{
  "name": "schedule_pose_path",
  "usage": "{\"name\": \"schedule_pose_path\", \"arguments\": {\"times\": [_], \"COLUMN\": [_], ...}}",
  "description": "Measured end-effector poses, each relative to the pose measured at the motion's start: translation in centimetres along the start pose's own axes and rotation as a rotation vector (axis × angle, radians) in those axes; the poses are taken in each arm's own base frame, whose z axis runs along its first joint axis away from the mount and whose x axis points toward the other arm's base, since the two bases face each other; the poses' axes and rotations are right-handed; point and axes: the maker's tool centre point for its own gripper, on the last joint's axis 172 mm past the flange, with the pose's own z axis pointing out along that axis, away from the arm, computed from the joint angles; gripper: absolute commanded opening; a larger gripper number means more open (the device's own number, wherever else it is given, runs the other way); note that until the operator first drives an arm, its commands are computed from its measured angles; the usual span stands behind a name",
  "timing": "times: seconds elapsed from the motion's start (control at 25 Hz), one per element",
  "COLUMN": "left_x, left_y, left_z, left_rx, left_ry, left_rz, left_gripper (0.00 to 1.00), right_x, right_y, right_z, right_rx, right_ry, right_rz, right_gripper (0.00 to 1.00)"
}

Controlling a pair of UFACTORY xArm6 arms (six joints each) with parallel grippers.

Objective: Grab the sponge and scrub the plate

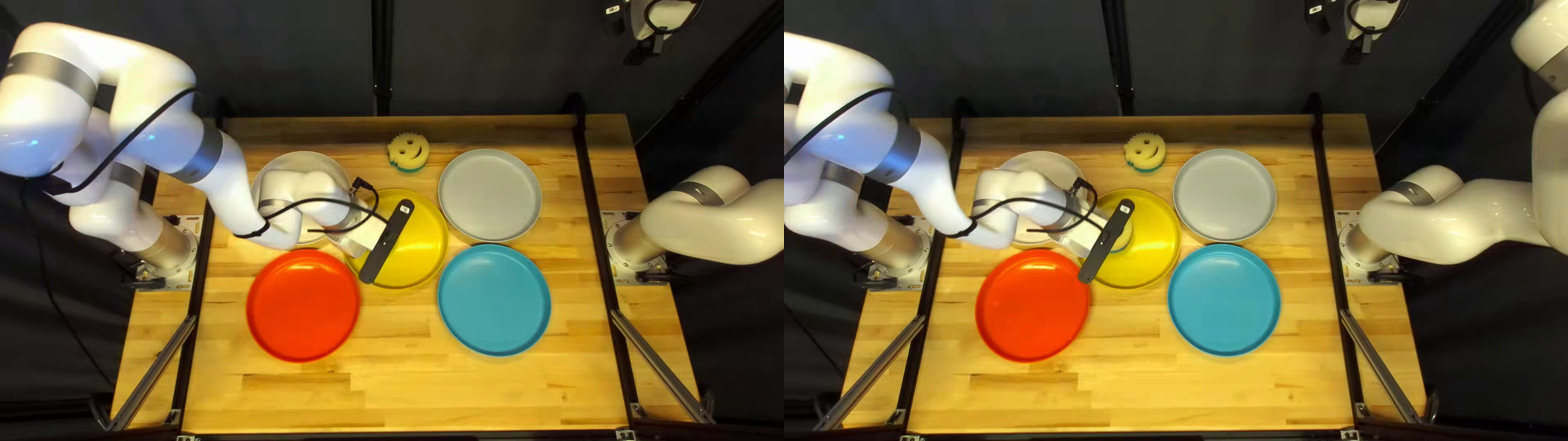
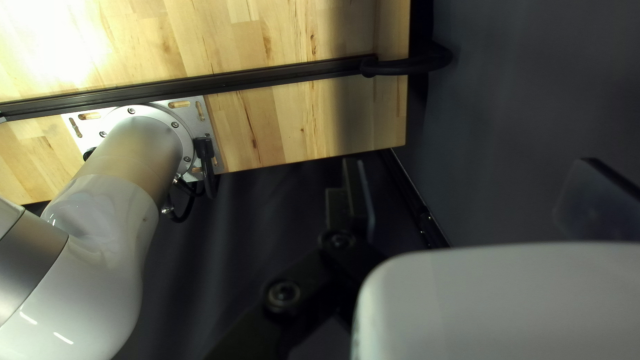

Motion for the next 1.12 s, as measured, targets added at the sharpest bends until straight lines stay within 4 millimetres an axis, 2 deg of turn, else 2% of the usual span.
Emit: {"name": "schedule_pose_path", "arguments": {"times": [0.16, 0.32, 0.88, 1.0, 1.12], "left_x": [0.6, 0.3, -0.9, -1.1, -0.7], "left_y": [0.8, 0.1, -8.3, -8.5, -7.5], "left_z": [0.1, 0.5, 0.9, 1.0, 1.2], "left_rx": [-0.01, -0.016, 0.003, 0.0, -0.004], "left_ry": [0.01, 0.014, -0.021, -0.029, -0.031], "left_rz": [0.007, 0.011, 0.012, 0.015, 0.018], "left_gripper": [0.0, 0.0, 0.0, 0.0, 0.0], "right_x": [0.0, 0.0, 0.0, 0.0, 0.0], "right_y": [0.0, 0.0, 0.0, 0.0, 0.0], "right_z": [0.0, 0.0, 0.0, 0.0, 0.0], "right_rx": [0.0, 0.0, 0.0, 0.0, 0.0], "right_ry": [0.0, 0.0, 0.0, 0.0, 0.0], "right_rz": [0.0, 0.0, 0.0, 0.0, 0.0], "right_gripper": [1.0, 1.0, 1.0, 1.0, 1.0]}}
